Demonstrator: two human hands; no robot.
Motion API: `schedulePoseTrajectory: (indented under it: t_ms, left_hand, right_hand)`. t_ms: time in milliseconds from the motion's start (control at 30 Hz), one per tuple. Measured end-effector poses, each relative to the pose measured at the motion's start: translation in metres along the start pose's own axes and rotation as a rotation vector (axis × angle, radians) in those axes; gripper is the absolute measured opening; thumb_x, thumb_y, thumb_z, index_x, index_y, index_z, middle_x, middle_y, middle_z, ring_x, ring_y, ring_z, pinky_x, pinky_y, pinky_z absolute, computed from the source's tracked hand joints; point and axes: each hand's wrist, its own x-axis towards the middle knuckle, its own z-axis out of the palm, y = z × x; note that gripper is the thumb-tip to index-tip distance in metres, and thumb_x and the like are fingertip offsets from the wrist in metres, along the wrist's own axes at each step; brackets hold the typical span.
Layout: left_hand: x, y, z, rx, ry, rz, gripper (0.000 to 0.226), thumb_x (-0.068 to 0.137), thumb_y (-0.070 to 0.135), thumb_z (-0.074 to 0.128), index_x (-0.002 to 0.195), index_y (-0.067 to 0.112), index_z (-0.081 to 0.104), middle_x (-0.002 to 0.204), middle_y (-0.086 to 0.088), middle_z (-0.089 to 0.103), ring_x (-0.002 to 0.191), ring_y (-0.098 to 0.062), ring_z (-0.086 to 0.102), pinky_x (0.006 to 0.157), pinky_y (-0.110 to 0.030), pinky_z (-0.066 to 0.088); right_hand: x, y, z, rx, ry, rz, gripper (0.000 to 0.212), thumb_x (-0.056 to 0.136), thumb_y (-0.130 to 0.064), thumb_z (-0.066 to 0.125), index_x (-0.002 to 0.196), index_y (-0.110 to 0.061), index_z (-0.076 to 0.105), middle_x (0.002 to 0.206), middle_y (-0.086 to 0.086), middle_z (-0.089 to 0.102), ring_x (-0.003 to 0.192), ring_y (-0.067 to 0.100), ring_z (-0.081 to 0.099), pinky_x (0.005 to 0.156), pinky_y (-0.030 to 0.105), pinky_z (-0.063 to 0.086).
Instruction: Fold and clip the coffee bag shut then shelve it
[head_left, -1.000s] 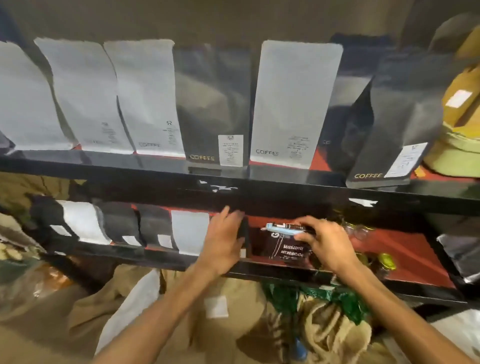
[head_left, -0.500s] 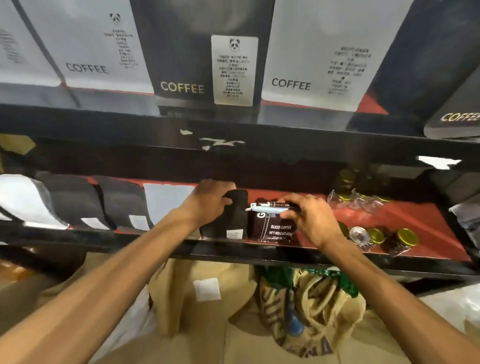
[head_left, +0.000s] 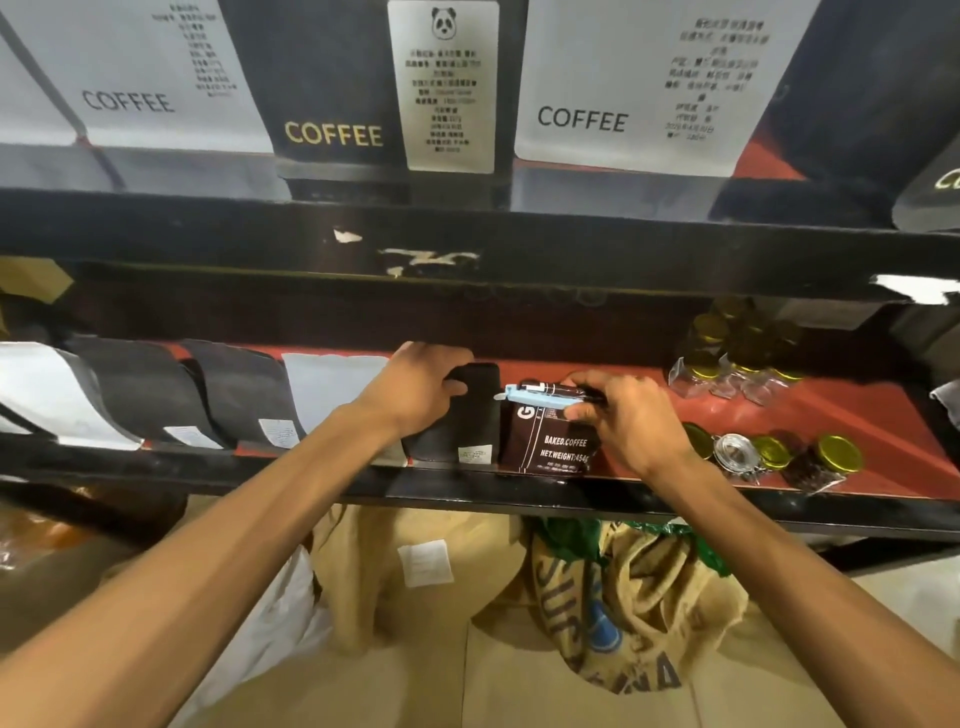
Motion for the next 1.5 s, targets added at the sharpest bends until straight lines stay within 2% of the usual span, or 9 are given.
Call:
schedulePoseTrajectory:
  t_ms: [433, 633, 867, 933, 1000, 1067, 1133, 1267, 1500]
  left_hand:
    - [0.001, -0.002, 0.0, 0.028, -0.011, 0.096, 0.015, 0.093, 0.006, 0.06, 0.106, 0.007, 0.066, 0.101, -0.011, 0.071, 0.098, -0.026, 0.065, 0.073, -0.019, 0.037]
    - [0.004, -0.004, 0.001, 0.047, -0.021, 0.086, 0.016, 0.093, 0.007, 0.059, 0.108, 0.006, 0.066, 0.096, -0.013, 0.069, 0.094, -0.029, 0.062, 0.082, -0.03, 0.045]
    - [0.001, -0.001, 0.006, 0.111, 0.008, 0.053, 0.022, 0.097, 0.016, 0.054, 0.119, 0.015, 0.059, 0.113, -0.003, 0.064, 0.107, -0.023, 0.052, 0.091, -0.024, 0.03]
    - [0.001, -0.002, 0.008, 0.143, 0.007, 0.061, 0.026, 0.096, 0.017, 0.054, 0.122, 0.016, 0.056, 0.12, -0.001, 0.063, 0.112, -0.021, 0.052, 0.1, -0.028, 0.031]
    - [0.001, -0.004, 0.01, 0.173, 0.021, 0.062, 0.028, 0.096, 0.016, 0.055, 0.123, 0.017, 0.055, 0.123, 0.0, 0.063, 0.115, -0.02, 0.052, 0.104, -0.03, 0.032]
    - [0.002, -0.006, 0.013, 0.188, 0.038, 0.07, 0.029, 0.095, 0.016, 0.056, 0.125, 0.018, 0.054, 0.124, 0.001, 0.062, 0.117, -0.02, 0.052, 0.103, -0.03, 0.032]
    - [0.003, -0.006, 0.014, 0.189, 0.044, 0.072, 0.03, 0.095, 0.016, 0.057, 0.125, 0.018, 0.053, 0.124, 0.001, 0.062, 0.117, -0.02, 0.052, 0.103, -0.029, 0.031]
    - [0.002, -0.007, 0.013, 0.183, 0.051, 0.089, 0.029, 0.094, 0.014, 0.058, 0.123, 0.016, 0.055, 0.122, -0.001, 0.063, 0.115, -0.021, 0.053, 0.101, -0.029, 0.032]
    - [0.0, -0.005, 0.015, 0.192, 0.089, 0.102, 0.029, 0.093, 0.012, 0.058, 0.122, 0.015, 0.056, 0.122, -0.003, 0.064, 0.115, -0.024, 0.053, 0.098, -0.031, 0.032]
  right_hand:
    - [0.004, 0.007, 0.009, 0.04, -0.013, 0.003, 0.042, 0.084, -0.035, 0.07, 0.125, -0.028, 0.063, 0.111, 0.004, 0.074, 0.103, 0.025, 0.069, 0.086, 0.046, 0.058]
    - [0.005, 0.009, 0.015, -0.045, 0.061, 0.031, 0.036, 0.088, -0.03, 0.069, 0.124, -0.033, 0.063, 0.112, 0.001, 0.073, 0.103, 0.022, 0.066, 0.086, 0.037, 0.056]
    - [-0.005, 0.002, 0.013, -0.163, 0.086, -0.065, 0.049, 0.093, -0.039, 0.058, 0.14, -0.026, 0.05, 0.138, -0.001, 0.059, 0.132, 0.018, 0.047, 0.112, 0.034, 0.028]
    - [-0.015, -0.002, 0.009, 0.005, 0.109, -0.065, 0.059, 0.094, -0.046, 0.052, 0.148, -0.029, 0.034, 0.154, -0.011, 0.033, 0.146, 0.001, 0.015, 0.121, 0.032, 0.006]
    - [-0.036, -0.007, 0.013, 0.317, 0.256, 0.044, 0.06, 0.096, -0.043, 0.05, 0.15, -0.035, 0.026, 0.156, -0.018, 0.018, 0.144, -0.01, 0.004, 0.119, 0.031, 0.008]
    - [-0.066, -0.012, 0.029, 0.687, 0.476, 0.2, 0.053, 0.098, -0.036, 0.05, 0.149, -0.036, 0.033, 0.155, -0.013, 0.033, 0.139, -0.006, 0.032, 0.11, 0.03, 0.039]
    - [-0.087, -0.016, 0.054, 0.876, 0.59, 0.351, 0.049, 0.1, -0.03, 0.048, 0.147, -0.033, 0.037, 0.146, -0.012, 0.044, 0.118, -0.02, 0.046, 0.089, 0.012, 0.051]
    - [-0.083, -0.009, 0.1, 0.94, 0.443, 0.454, 0.057, 0.098, -0.03, 0.052, 0.15, -0.034, 0.029, 0.141, -0.014, 0.043, 0.131, 0.005, 0.042, 0.11, 0.042, 0.042]
    - [-0.069, -0.003, 0.118, 0.889, 0.347, 0.472, 0.063, 0.097, -0.033, 0.054, 0.153, -0.031, 0.025, 0.155, -0.003, 0.036, 0.142, 0.015, 0.033, 0.116, 0.043, 0.034]
